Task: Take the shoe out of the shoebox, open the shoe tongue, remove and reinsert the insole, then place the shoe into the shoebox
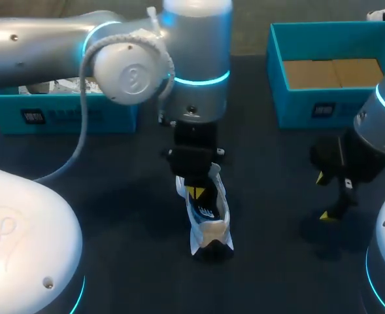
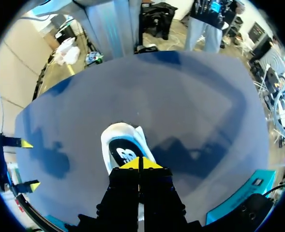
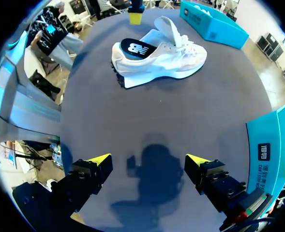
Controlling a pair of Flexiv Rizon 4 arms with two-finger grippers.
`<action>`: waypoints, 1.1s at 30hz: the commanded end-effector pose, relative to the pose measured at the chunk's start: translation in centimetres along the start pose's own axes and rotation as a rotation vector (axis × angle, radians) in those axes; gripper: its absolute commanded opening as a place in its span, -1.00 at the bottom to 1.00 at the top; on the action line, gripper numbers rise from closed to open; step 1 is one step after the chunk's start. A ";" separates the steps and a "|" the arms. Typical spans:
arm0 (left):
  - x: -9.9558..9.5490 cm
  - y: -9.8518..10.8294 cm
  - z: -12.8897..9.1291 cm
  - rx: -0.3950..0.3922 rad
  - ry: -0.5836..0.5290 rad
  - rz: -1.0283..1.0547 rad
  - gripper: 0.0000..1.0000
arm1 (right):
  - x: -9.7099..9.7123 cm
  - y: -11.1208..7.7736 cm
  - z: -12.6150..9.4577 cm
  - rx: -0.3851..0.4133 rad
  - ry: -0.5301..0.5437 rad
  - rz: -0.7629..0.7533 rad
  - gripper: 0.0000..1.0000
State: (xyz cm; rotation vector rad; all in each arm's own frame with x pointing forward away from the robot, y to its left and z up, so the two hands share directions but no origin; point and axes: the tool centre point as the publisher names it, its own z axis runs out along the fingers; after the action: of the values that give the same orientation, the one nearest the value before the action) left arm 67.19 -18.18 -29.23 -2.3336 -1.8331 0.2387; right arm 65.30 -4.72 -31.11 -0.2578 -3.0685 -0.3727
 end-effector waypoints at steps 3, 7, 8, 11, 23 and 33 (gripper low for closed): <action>-1.3 0.8 2.1 -0.001 0.156 0.022 -1.00 | 0.1 -0.1 0.0 0.000 -0.003 -0.001 1.00; -1.3 1.0 2.8 -0.003 0.175 0.023 -1.00 | 0.1 -0.1 0.0 0.000 -0.003 -0.001 1.00; -1.2 1.0 2.9 -0.003 0.173 0.025 -1.00 | 0.1 -0.1 0.0 0.000 -0.003 -0.001 1.00; -0.8 0.7 3.1 -0.002 0.166 0.033 -1.00 | 0.1 -0.1 0.0 0.000 -0.003 -0.001 1.00; 0.5 -0.5 3.3 0.012 0.112 0.003 -1.00 | 0.1 -0.1 0.0 0.000 -0.003 -0.001 1.00; 0.0 -0.1 5.0 0.037 0.106 -0.023 -1.00 | 0.1 -0.1 0.0 0.000 -0.003 -0.001 1.00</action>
State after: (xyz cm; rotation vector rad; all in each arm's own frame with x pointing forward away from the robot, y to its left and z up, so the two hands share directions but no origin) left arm 65.80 -17.77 -33.06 -2.2604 -1.7812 0.1333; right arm 65.30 -4.72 -31.12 -0.2580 -3.0685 -0.3728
